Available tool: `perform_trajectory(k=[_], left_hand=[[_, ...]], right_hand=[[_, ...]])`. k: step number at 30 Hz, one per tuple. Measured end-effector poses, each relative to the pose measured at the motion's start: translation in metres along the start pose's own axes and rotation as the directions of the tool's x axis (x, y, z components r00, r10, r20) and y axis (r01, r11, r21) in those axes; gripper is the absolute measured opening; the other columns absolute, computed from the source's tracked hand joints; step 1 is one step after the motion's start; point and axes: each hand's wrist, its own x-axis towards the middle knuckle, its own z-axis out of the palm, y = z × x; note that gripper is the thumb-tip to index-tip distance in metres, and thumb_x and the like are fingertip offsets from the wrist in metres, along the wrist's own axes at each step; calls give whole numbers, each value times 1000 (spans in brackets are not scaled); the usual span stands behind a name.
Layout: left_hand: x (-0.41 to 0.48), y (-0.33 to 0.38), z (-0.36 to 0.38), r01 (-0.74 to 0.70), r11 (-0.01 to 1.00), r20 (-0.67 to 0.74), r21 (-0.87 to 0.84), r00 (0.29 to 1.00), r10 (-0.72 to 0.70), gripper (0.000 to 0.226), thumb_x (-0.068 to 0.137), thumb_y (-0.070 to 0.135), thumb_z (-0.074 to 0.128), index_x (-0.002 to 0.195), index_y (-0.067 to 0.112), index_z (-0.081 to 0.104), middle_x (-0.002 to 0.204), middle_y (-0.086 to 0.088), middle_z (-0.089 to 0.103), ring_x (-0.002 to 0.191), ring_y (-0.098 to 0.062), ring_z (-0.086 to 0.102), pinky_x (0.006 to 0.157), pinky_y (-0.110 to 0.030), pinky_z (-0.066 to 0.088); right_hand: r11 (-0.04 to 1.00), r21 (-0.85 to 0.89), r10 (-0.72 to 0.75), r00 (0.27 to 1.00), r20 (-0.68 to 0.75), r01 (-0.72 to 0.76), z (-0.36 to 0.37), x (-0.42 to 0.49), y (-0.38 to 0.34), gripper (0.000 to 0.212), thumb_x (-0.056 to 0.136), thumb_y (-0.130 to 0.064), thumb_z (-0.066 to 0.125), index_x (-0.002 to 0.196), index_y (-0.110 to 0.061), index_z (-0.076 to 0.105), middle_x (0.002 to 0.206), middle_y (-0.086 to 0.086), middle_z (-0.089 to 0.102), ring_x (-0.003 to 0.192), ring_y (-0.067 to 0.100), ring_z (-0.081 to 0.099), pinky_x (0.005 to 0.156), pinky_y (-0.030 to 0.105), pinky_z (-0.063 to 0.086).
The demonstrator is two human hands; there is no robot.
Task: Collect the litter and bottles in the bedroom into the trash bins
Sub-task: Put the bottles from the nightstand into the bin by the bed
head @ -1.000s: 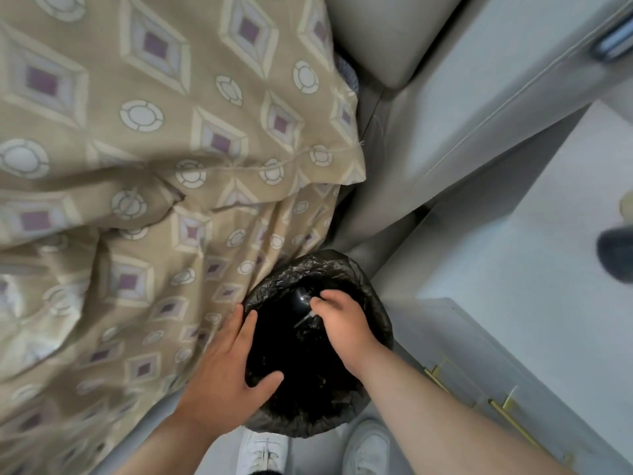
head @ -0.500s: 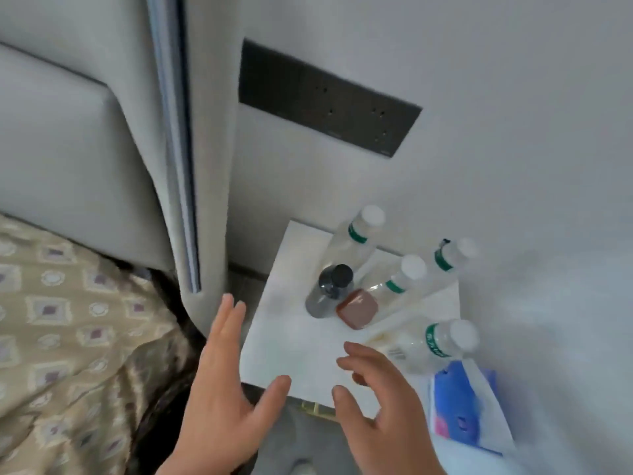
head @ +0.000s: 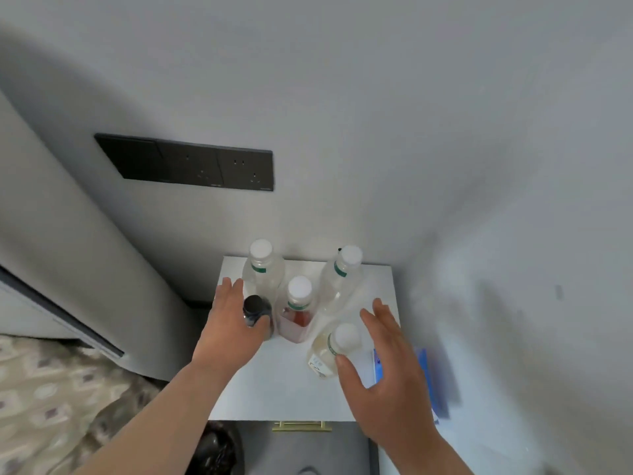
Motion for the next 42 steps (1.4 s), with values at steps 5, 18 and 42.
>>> perform_trajectory(k=[5,18,42], left_hand=[[3,-6,9,107,993,33,40,994,-108,27,86,18,55,113,26,52,98,2,59,83,-20,60,60,-26,46],[-23,-7,0,120,958,-111,-259,982,-153,25,86,22,66,110,29,60,102,16,61,96,-15,57,74,-24,43],[-97,-358,51,606,739,-56,-296,761,-647,30,85,33,63,111,18,62,98,1,70,89,-16,64,68,-26,47]], right_hand=[[969,-37,245,944,221,-243,7,3,11,76,83,-48,63,147,-37,22,151,-29,16,143,0,20,113,21,23],[944,60,307,930,201,-325,16,11,13,33,78,-38,74,104,-43,54,99,-26,62,95,4,57,72,9,40],[956,98,187,832,521,-277,229,-153,-13,56,49,-8,90,83,-46,68,74,-30,69,74,-12,65,65,-4,43]])
